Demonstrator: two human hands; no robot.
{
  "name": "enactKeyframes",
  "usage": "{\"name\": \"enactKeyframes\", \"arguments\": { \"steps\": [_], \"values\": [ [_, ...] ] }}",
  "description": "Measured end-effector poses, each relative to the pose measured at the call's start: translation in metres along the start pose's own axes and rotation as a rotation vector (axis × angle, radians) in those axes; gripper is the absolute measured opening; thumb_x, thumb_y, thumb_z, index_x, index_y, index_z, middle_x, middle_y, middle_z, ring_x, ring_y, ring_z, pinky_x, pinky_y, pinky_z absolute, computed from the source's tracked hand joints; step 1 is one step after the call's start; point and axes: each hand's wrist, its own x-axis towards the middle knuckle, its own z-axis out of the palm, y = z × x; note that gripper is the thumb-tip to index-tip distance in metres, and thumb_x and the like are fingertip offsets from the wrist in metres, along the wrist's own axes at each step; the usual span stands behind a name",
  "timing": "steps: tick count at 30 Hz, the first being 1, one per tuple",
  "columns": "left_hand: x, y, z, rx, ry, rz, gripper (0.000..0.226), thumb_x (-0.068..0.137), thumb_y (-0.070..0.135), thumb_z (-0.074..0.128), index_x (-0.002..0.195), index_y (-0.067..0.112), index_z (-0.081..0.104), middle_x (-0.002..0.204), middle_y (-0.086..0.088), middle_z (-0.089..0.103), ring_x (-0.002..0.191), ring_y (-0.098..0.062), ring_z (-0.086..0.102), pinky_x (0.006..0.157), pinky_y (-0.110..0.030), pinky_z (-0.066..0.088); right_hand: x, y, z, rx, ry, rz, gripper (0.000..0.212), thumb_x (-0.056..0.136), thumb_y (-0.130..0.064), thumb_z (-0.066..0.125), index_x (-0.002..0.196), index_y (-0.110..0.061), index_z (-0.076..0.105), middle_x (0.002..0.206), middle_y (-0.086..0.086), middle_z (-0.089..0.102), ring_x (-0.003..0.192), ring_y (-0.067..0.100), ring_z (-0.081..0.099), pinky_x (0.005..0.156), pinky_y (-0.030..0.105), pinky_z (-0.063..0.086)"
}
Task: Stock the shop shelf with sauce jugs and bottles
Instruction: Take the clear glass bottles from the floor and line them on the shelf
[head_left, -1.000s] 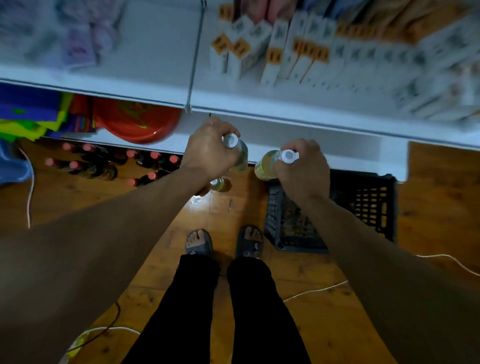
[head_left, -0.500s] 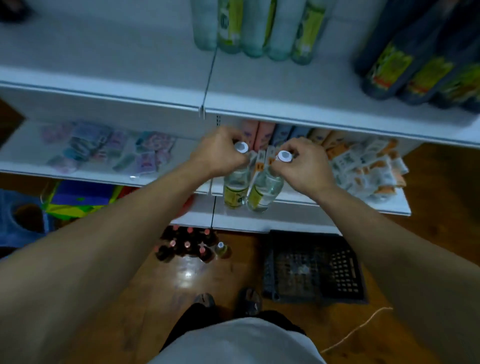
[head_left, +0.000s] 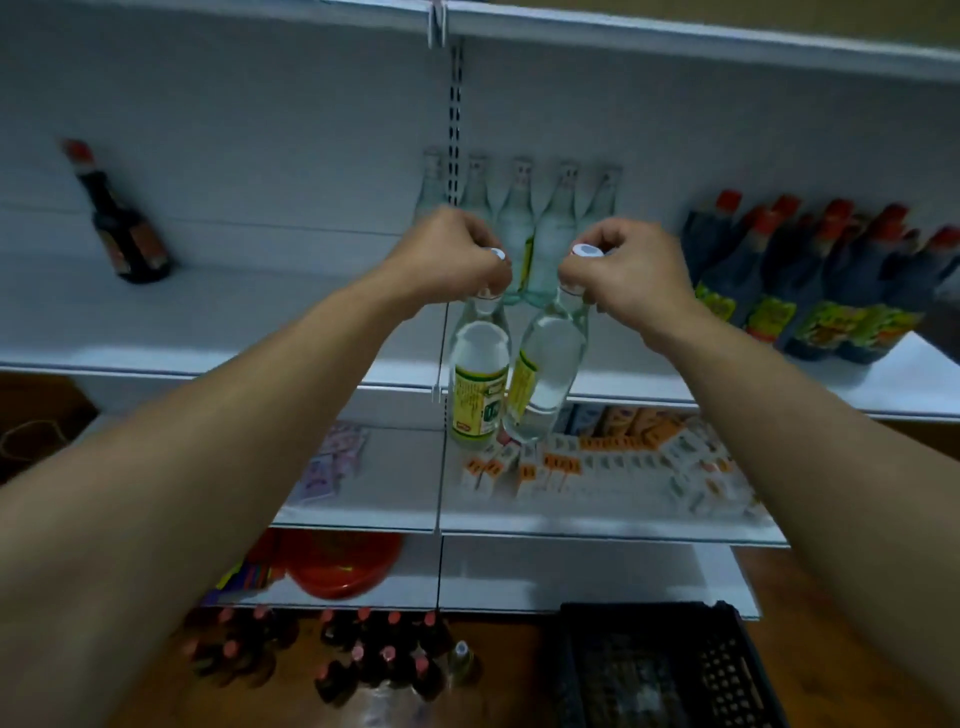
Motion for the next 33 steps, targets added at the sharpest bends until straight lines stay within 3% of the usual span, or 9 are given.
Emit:
{"name": "enactKeyframes", "arguments": {
  "steps": [4,10,15,20,22,25,27,30,33],
  "values": [
    [0.021,0.001,-0.003,-0.016,0.026,-0.007,0.005,0.062,0.012,0.069,0.067,0.011,0.071,0.067,-0.007,0.069,0.063,-0.018,0.061,0.062,-0.030,0.049,0.025,-0.003,0.006,0.006,-0.003,0.012,0.006,0.063,-0.020,0.070,0.064,-0.021,0.064,0.063,-0.006,0.064,0.062,0.016,0.062,0.060,0.036,0.054],
    [0.059,-0.007,0.003,-0.020,0.092,-0.025,0.011,0.063,0.013,0.068,0.073,0.010,0.074,0.074,-0.010,0.073,0.075,-0.027,0.070,0.071,-0.045,0.058,0.069,0.014,0.025,0.046,-0.036,0.020,0.006,0.061,-0.020,0.069,0.064,-0.014,0.068,0.059,-0.005,0.064,0.059,0.016,0.061,0.054,0.032,0.048],
    [0.091,-0.011,0.011,-0.026,0.146,-0.045,0.013,0.067,0.011,0.070,0.076,0.020,0.073,0.071,0.002,0.069,0.066,-0.014,0.063,0.063,-0.029,0.052,0.110,0.035,0.042,0.073,-0.059,0.026,0.015,0.055,-0.025,0.067,0.068,-0.017,0.069,0.066,-0.003,0.068,0.069,0.022,0.068,0.061,0.037,0.056],
    [0.109,-0.035,0.026,-0.050,0.266,-0.023,0.034,0.074,0.016,0.071,0.107,0.024,0.069,0.100,0.006,0.066,0.082,-0.011,0.063,0.071,-0.022,0.050,0.130,0.053,0.058,0.179,-0.076,0.042,0.008,0.069,-0.026,0.065,0.076,-0.024,0.061,0.079,-0.007,0.062,0.077,0.016,0.059,0.064,0.026,0.043],
    [0.104,-0.049,0.038,-0.028,0.239,-0.017,0.039,0.078,0.023,0.073,0.115,0.025,0.061,0.099,0.009,0.059,0.074,-0.008,0.058,0.063,-0.020,0.046,0.127,0.062,0.063,0.176,-0.132,0.061,0.019,0.075,-0.030,0.066,0.092,-0.025,0.059,0.087,-0.006,0.063,0.080,0.016,0.058,0.069,0.028,0.045],
    [0.093,-0.075,0.055,-0.101,0.169,-0.084,0.048,0.081,0.032,0.074,0.124,0.023,0.056,0.111,0.005,0.056,0.091,-0.010,0.055,0.072,-0.018,0.043,0.116,0.074,0.071,0.085,-0.222,0.056,0.038,0.078,-0.036,0.069,0.111,-0.025,0.054,0.107,-0.004,0.065,0.096,0.018,0.061,0.081,0.032,0.051],
    [0.094,-0.085,0.058,-0.178,0.171,-0.082,0.050,0.079,0.037,0.074,0.125,0.027,0.056,0.119,0.003,0.060,0.101,-0.010,0.056,0.081,-0.020,0.045,0.116,0.077,0.072,0.032,-0.241,0.051,0.042,0.079,-0.039,0.068,0.115,-0.026,0.051,0.111,-0.005,0.063,0.099,0.019,0.061,0.082,0.032,0.050],
    [0.099,-0.089,0.054,-0.214,0.102,-0.087,0.047,0.080,0.037,0.073,0.123,0.030,0.056,0.111,0.007,0.063,0.091,-0.001,0.058,0.073,-0.011,0.044,0.118,0.081,0.075,-0.042,-0.324,0.118,0.053,0.076,-0.052,0.065,0.120,-0.030,0.048,0.117,-0.006,0.063,0.101,0.023,0.062,0.084,0.037,0.053],
    [0.104,-0.094,0.048,-0.178,0.089,-0.066,0.044,0.083,0.039,0.070,0.123,0.030,0.056,0.111,0.008,0.063,0.093,-0.008,0.060,0.072,-0.014,0.045,0.113,0.086,0.082,-0.041,-0.353,0.191,0.061,0.068,-0.069,0.059,0.119,-0.039,0.045,0.120,-0.009,0.064,0.100,0.023,0.065,0.082,0.040,0.057]
  ]
}}
